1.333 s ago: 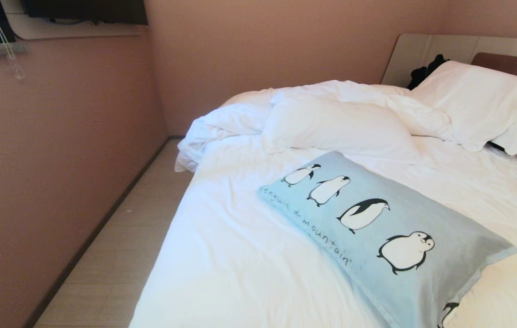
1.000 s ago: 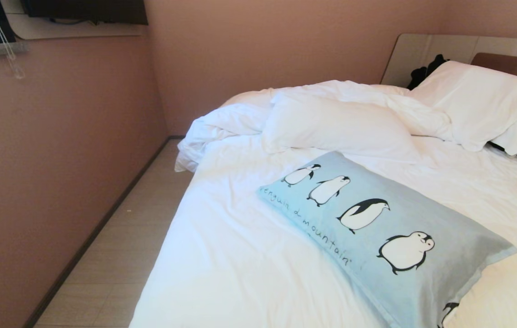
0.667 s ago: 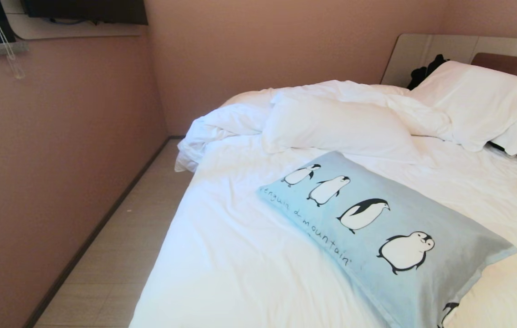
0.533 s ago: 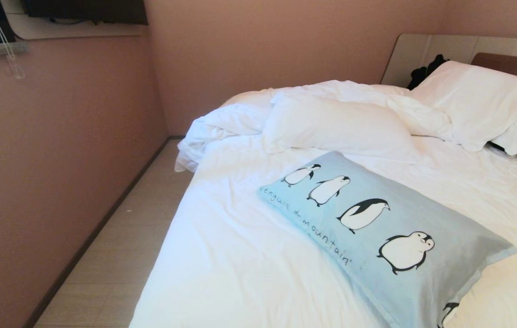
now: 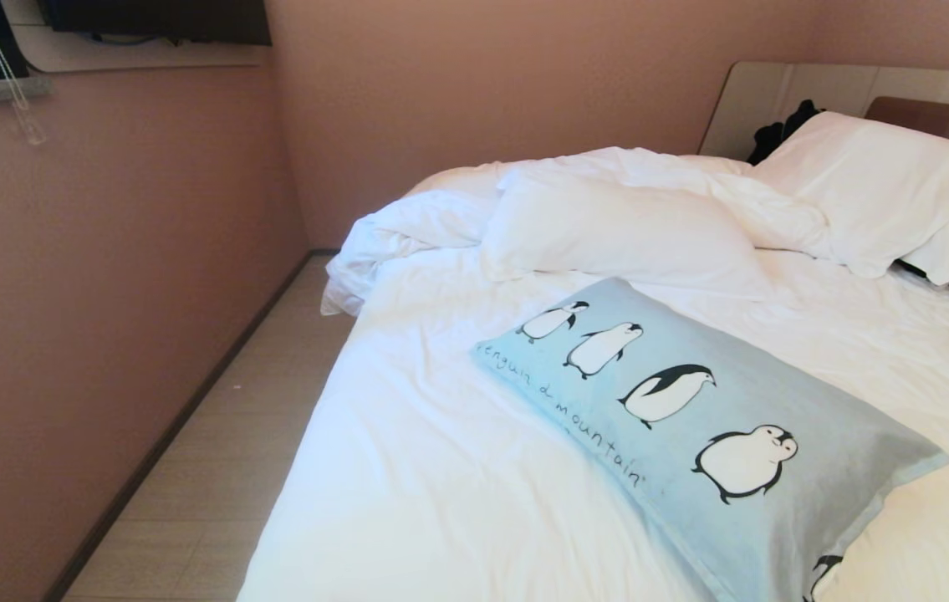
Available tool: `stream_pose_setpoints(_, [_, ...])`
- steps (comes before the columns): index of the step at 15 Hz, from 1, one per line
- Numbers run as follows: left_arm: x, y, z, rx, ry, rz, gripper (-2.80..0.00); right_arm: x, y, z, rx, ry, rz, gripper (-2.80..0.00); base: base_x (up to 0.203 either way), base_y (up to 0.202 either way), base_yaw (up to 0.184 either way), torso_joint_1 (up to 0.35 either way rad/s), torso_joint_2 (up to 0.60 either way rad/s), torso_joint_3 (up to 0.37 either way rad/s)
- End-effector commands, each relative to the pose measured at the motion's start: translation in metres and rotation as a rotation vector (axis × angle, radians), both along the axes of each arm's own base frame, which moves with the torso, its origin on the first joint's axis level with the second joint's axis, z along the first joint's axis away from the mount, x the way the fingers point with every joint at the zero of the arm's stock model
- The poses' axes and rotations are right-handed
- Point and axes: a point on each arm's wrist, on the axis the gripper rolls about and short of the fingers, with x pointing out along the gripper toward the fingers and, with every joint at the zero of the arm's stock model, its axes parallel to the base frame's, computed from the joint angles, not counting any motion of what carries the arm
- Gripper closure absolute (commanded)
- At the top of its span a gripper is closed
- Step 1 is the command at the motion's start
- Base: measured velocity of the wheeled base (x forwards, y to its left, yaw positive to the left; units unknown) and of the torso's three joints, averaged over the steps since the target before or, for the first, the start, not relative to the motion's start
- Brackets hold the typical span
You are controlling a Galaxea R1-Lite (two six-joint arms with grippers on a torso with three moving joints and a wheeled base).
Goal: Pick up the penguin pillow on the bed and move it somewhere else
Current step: Pick up the pillow
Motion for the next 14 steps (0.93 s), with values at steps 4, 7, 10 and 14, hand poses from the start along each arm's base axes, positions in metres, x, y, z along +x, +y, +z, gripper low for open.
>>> stream_pose_setpoints(4, [0.000, 0.000, 0.000, 0.000, -0.001, 0.000, 0.00, -0.011, 0.001, 0.020, 0.000, 0.026, 0.032, 0.00, 0.000, 0.000, 0.000, 0.000, 0.00, 0.000])
stream_pose_setpoints(7, [0.000, 0.000, 0.000, 0.000, 0.000, 0.000, 0.00, -0.011, 0.002, 0.029, 0.002, 0.054, 0.071, 0.00, 0.000, 0.000, 0.000, 0.000, 0.00, 0.000])
stream_pose_setpoints(10, [0.000, 0.000, 0.000, 0.000, -0.001, 0.000, 0.00, -0.001, 0.002, 0.039, 0.007, 0.130, 0.078, 0.00, 0.000, 0.000, 0.000, 0.000, 0.00, 0.000])
stream_pose_setpoints(14, [0.000, 0.000, 0.000, 0.000, -0.001, 0.000, 0.00, 0.026, 0.002, 0.062, 0.042, 0.221, 0.084, 0.00, 0.000, 0.000, 0.000, 0.000, 0.00, 0.000])
